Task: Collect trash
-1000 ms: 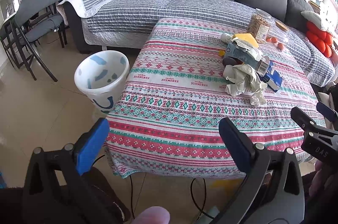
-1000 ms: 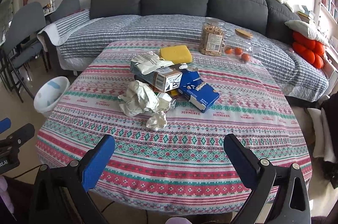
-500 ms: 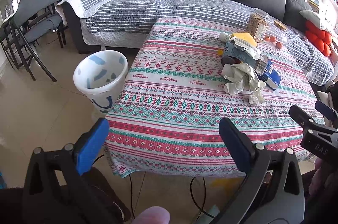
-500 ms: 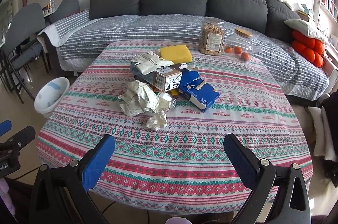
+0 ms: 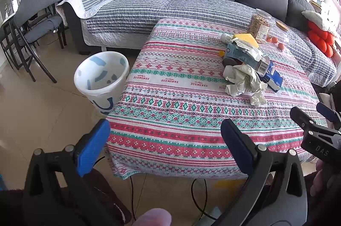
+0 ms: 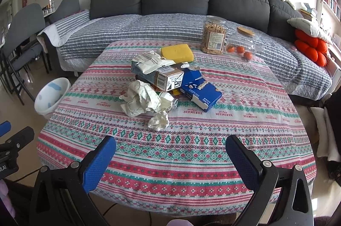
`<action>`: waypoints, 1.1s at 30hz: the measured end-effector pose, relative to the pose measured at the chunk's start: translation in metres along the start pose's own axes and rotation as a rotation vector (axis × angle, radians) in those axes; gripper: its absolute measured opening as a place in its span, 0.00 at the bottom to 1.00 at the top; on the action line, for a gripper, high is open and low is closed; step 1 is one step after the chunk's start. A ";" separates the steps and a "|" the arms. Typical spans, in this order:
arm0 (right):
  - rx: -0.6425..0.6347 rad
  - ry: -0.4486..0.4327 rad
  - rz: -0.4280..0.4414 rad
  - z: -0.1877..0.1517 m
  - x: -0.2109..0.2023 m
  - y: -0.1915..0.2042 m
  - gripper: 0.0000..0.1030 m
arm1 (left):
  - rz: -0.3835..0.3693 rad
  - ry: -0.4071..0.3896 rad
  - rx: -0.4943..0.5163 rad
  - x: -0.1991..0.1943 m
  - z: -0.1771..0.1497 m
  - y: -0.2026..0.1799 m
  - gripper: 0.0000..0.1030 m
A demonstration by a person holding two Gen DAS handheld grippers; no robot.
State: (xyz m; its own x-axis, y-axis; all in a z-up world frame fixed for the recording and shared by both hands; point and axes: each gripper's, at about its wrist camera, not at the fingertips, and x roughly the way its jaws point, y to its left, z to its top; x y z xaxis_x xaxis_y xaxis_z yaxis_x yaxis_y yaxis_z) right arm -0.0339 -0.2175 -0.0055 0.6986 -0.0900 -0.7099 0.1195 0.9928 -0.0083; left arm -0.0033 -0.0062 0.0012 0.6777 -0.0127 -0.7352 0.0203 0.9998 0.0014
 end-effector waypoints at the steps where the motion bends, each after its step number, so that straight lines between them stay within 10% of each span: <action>1: 0.000 0.000 0.000 0.000 0.000 0.000 1.00 | 0.000 0.001 -0.001 0.000 0.000 0.000 1.00; 33: 0.008 0.001 0.001 0.000 -0.001 -0.001 1.00 | -0.001 0.006 -0.002 0.002 -0.001 0.003 1.00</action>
State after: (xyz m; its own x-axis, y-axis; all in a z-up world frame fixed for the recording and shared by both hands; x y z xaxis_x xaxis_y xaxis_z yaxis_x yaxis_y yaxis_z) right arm -0.0343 -0.2187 -0.0049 0.6979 -0.0888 -0.7107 0.1242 0.9923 -0.0021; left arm -0.0027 -0.0035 -0.0004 0.6734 -0.0137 -0.7392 0.0196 0.9998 -0.0007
